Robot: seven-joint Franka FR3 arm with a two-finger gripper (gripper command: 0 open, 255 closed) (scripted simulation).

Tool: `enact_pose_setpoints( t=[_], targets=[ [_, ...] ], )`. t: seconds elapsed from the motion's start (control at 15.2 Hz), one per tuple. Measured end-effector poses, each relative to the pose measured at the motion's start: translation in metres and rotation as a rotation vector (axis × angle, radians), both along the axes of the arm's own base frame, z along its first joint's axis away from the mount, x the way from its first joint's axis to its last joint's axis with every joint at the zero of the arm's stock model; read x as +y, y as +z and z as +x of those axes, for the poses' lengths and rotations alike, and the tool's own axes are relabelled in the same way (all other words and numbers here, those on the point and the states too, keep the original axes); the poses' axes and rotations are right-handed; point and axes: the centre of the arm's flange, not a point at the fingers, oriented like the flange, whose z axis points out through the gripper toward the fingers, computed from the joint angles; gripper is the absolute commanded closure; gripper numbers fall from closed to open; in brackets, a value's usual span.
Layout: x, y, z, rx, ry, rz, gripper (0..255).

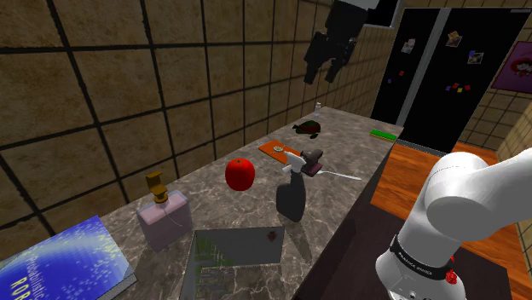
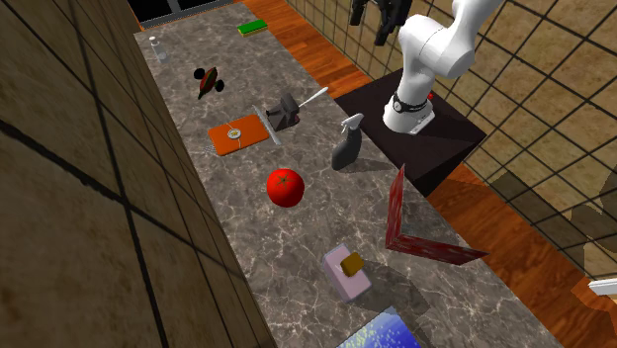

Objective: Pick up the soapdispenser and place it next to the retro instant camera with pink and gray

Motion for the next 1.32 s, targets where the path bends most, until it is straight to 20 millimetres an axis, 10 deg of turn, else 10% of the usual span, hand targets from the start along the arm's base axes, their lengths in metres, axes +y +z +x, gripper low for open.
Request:
enact_pose_setpoints(
  t=[1.32],
  targets=[
    [0.141,-0.135,0.116,-0.001,0.117,0.080,0]
  ],
)
